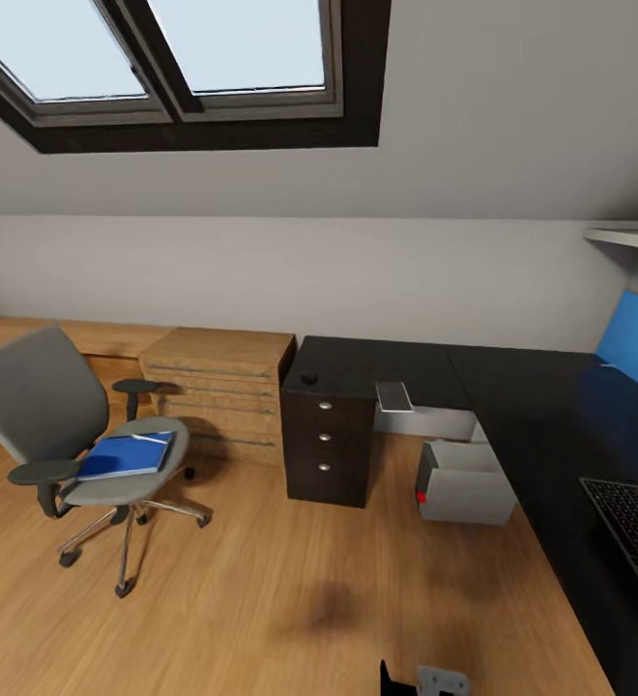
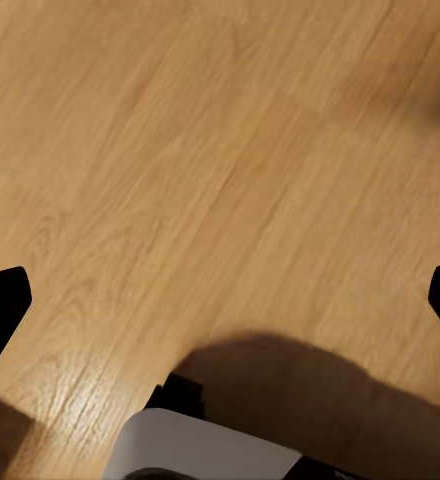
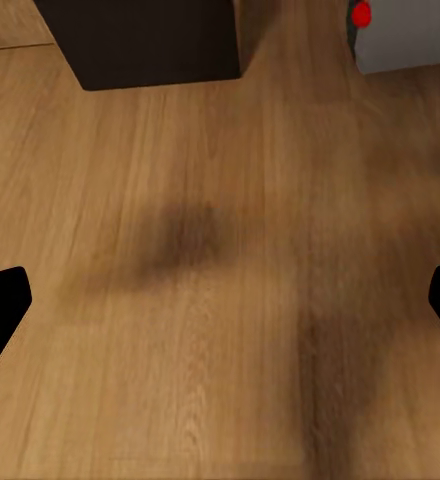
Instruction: In the bedroom, organize the workspace by keeping the computer under the desk, ensuring the monitor is on the desk, placing the keyboard on the desk next to the monitor, placing the mouse on the desk next to the keyboard, moving the folder from the swivel chair onto the desk next to the mouse, stacking the notebook on top of the folder with the pen on top of the notebook, and positioning the swivel chair next to the desk.
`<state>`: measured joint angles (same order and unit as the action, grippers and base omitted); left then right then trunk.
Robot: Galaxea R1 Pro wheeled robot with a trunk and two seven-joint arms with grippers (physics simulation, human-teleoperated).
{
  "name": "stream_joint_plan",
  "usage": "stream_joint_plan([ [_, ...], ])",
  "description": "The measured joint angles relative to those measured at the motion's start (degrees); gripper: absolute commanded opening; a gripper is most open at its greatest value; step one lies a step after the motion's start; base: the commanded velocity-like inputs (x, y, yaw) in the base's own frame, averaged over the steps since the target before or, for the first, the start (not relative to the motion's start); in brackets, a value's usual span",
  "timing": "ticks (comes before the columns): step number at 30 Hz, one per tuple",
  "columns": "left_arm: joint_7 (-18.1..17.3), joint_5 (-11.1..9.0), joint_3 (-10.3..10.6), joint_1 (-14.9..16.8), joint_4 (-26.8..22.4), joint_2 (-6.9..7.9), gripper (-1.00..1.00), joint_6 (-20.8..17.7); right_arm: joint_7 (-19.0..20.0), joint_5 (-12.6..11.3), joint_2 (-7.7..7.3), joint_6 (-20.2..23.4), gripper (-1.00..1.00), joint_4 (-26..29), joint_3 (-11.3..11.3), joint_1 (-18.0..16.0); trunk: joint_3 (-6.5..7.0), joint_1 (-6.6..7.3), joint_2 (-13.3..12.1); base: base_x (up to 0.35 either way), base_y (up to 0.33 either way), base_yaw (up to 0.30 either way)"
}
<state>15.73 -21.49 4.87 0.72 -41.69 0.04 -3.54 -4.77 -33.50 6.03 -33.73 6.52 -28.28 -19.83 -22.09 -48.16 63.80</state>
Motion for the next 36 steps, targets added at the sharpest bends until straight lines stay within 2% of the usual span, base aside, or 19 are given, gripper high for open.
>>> stream_joint_plan([
  [6,0.0,0.0,0.0,0.0,0.0,0.0,1.0,0.0,0.0,0.0,0.01,0.0,1.0,0.0,0.0,0.0,1.08,1.32,-2.4,0.317,-0.001,0.019],
  [17,0.0,0.0,0.0,0.0,0.0,0.06,1.0,0.1,-0.1,0.0,0.03,-0.2,1.0,0.0,0.0,0.0,3.35,3.74,-6.8,0.317,0.0,0.168],
  [22,-0.1,0.1,0.0,0.0,0.0,0.06,1.0,0.2,-0.1,-0.2,0.03,-4.7,1.0,-0.2,0.0,0.0,4.64,4.84,-8.8,0.317,0.0,0.007],
  [27,-0.1,0.1,0.0,0.0,-0.2,0.0,1.0,0.4,-0.2,-0.4,0.03,-5.0,1.0,-0.2,0.0,0.0,4.73,4.84,-8.8,0.317,0.0,-0.002],
  [28,-0.1,0.3,0.0,0.0,-1.5,0.03,1.0,3.8,-0.2,-0.3,-0.07,-5.0,1.0,-0.1,0.1,0.0,4.73,4.84,-8.8,0.317,0.0,0.0],
  [31,-0.1,0.4,-0.1,0.0,-2.1,0.02,1.0,6.4,-0.2,-0.2,-0.06,-5.1,1.0,0.1,0.0,0.0,4.72,4.84,-8.8,0.317,0.0,0.0],
  [36,0.1,0.4,2.1,0.0,-8.1,0.14,1.0,7.1,-0.3,0.0,-0.14,-4.9,1.0,3.1,0.0,0.0,4.73,4.84,-8.8,0.317,0.0,0.0],
])
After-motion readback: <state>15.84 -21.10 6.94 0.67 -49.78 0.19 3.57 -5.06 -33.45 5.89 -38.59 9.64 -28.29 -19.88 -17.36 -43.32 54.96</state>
